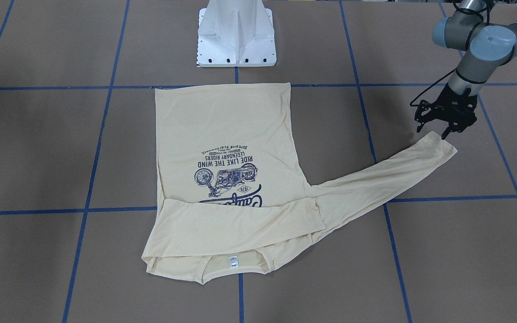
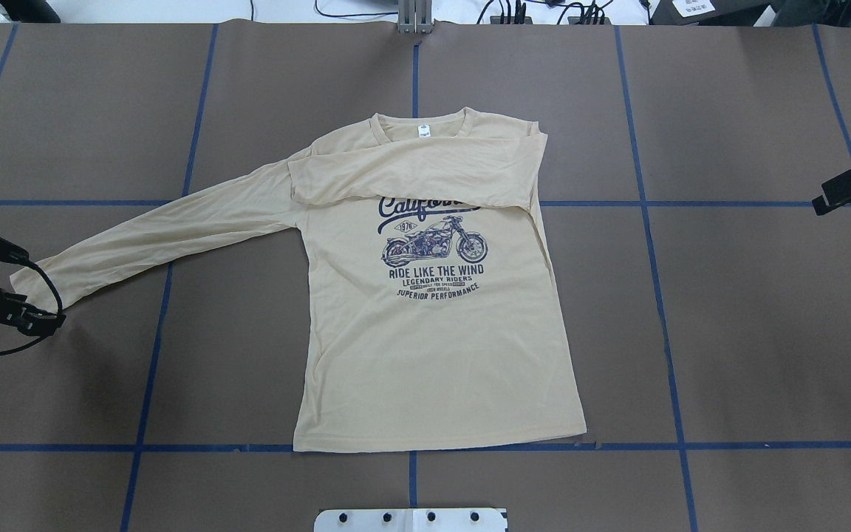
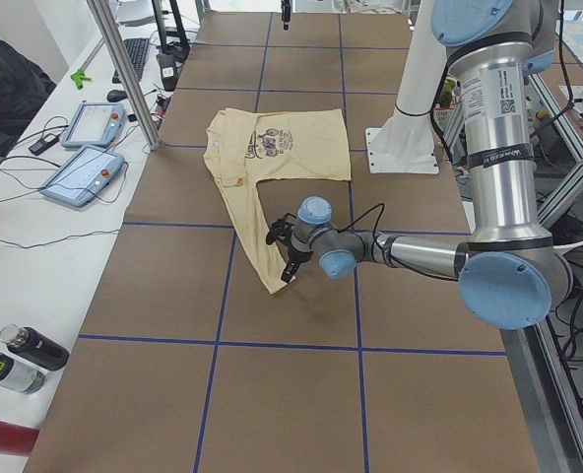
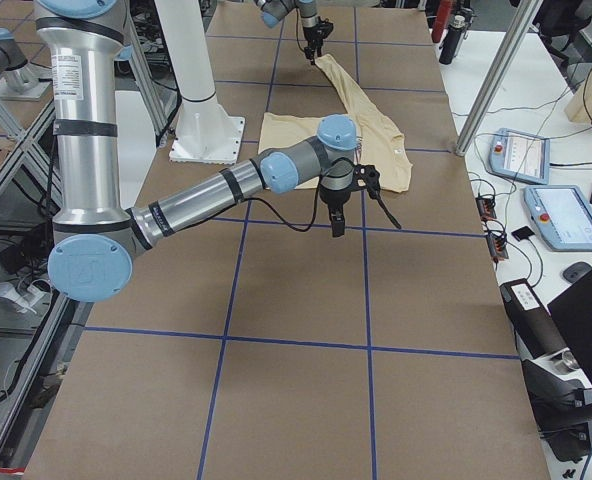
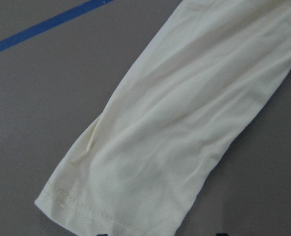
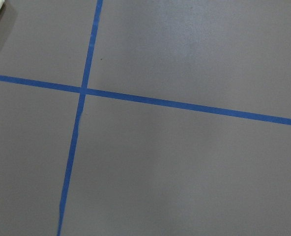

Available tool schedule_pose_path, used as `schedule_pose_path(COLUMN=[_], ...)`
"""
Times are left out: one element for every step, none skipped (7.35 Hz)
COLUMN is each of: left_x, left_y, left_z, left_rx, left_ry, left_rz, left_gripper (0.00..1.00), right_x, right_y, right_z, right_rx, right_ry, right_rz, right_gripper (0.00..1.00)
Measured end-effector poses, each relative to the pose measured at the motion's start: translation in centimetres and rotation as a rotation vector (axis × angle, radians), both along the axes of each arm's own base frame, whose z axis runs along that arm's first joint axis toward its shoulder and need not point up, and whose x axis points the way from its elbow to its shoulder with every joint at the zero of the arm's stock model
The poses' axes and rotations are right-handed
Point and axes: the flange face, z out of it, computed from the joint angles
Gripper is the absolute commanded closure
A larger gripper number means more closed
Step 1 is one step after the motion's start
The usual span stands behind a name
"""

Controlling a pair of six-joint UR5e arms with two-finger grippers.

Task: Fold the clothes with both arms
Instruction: 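Lower the left gripper to the other sleeve cuff and grasp it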

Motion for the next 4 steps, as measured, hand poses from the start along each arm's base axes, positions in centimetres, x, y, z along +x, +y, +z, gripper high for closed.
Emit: schedule_pose_path(left_x=[-0.04, -0.11, -0.21, -0.30], left_y=[0.04, 0.15, 0.25, 0.31], left_z=[0.14, 0.29, 0.44, 0.61], left_rx=[0.002, 0.002, 0.004, 0.009], left_ry=[-0.003, -0.006, -0.010, -0.014], left_rz=[0.004, 0.006, 0.011, 0.017], left_gripper=[0.28, 0.29, 0.33, 0.33], right_x=[0.00, 0.01, 0.01, 0.00], right_y=[0.01, 0.02, 0.02, 0.01], right_z=[0.01, -0.01, -0.04, -0.08], right_rx=[0.000, 0.000, 0.001, 0.002], right_ry=[0.000, 0.000, 0.000, -0.001], right_rz=[0.000, 0.000, 0.000, 0.000], right_gripper=[0.00, 0.00, 0.00, 0.00])
